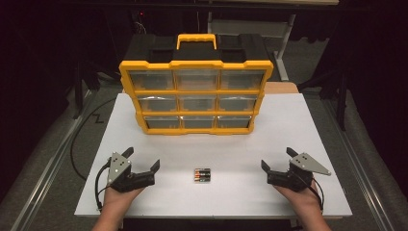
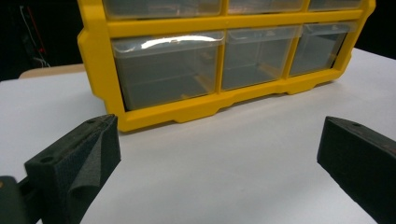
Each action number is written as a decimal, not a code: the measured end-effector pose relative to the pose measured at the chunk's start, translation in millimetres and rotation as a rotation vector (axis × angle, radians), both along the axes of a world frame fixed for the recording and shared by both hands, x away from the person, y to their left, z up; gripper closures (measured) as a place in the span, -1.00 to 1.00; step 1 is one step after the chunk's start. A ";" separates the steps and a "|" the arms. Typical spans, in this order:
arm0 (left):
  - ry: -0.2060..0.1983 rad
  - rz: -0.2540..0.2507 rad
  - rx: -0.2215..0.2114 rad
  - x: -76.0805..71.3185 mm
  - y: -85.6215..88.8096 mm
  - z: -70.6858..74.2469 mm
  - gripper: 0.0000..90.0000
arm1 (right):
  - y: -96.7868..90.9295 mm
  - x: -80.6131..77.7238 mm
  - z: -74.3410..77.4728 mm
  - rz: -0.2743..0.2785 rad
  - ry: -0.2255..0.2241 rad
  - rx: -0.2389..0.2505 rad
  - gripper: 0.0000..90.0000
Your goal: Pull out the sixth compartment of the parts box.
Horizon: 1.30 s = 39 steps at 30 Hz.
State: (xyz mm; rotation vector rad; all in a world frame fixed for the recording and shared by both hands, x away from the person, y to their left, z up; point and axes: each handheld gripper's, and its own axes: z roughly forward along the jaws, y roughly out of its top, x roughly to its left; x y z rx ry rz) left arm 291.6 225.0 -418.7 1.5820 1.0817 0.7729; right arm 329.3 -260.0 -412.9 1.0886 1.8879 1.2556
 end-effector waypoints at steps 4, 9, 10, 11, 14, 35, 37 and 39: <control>-0.001 0.000 0.015 0.6 -0.9 -0.3 -0.99 | 0.1 0.3 -0.9 -0.006 0.001 -0.010 -0.98; -0.010 -0.008 0.030 0.0 -3.2 -0.5 -0.99 | -1.2 0.8 -1.4 -0.012 0.003 -0.013 -0.98; -0.010 -0.008 0.030 0.0 -3.2 -0.5 -0.99 | -1.2 0.8 -1.4 -0.012 0.003 -0.013 -0.98; -0.008 -0.007 0.026 0.2 -2.5 -0.8 -0.99 | -1.1 0.9 -1.9 -0.010 0.005 -0.013 -0.98; -0.004 -0.010 0.022 0.1 -2.1 -1.1 -0.99 | -1.1 0.9 -2.1 -0.011 0.004 -0.017 -0.98; 0.053 -0.035 0.037 4.0 -4.1 -3.8 -0.99 | 0.8 6.9 -2.1 -0.031 -0.012 0.014 -0.98; 0.051 -0.037 0.035 4.1 -4.6 -4.0 -0.99 | 4.4 11.6 -2.4 -0.036 -0.013 0.014 -0.98; 0.045 -0.036 0.038 3.5 -4.8 -3.9 -0.99 | 7.0 15.0 -2.1 -0.035 -0.019 0.013 -0.98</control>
